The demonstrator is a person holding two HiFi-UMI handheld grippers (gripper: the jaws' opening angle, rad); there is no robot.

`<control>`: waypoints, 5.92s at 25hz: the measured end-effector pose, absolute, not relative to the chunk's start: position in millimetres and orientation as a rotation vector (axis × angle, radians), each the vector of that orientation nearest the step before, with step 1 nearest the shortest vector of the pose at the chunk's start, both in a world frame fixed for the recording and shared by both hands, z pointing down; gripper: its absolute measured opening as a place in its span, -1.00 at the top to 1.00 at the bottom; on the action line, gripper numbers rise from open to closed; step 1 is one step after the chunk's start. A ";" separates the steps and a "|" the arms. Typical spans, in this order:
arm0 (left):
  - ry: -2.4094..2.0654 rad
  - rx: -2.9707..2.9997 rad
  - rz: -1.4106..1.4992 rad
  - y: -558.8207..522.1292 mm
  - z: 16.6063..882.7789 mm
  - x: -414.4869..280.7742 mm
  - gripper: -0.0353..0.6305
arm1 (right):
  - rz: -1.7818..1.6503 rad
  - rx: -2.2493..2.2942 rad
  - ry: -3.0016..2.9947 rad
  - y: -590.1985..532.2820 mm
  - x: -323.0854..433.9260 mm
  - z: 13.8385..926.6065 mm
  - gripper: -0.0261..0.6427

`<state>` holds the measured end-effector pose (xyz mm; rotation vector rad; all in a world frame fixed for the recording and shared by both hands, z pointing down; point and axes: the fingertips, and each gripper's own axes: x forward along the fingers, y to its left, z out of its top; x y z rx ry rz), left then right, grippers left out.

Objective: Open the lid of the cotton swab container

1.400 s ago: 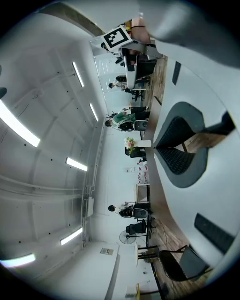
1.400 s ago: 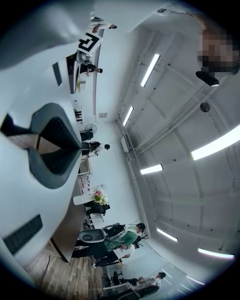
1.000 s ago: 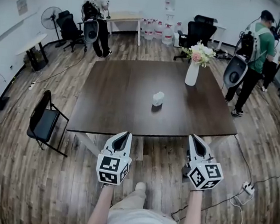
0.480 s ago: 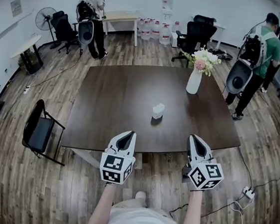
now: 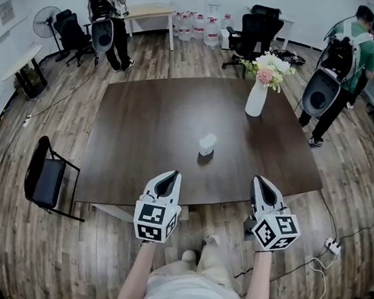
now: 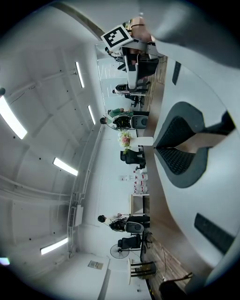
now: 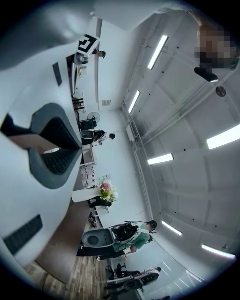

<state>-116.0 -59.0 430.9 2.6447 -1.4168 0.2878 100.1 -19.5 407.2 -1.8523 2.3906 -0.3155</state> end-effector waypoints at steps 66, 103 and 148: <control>-0.962 2.545 0.831 -248.8 636.5 3.6 0.01 | -0.729 -1.597 2.634 -266.9 130.5 532.2 0.86; -0.836 2.573 0.633 -230.6 546.2 28.7 0.18 | -0.643 -1.260 2.713 -265.4 102.5 472.1 0.86; -0.387 2.765 0.596 -186.5 448.8 22.9 0.18 | -0.513 -0.048 3.165 -201.7 7.7 401.0 0.20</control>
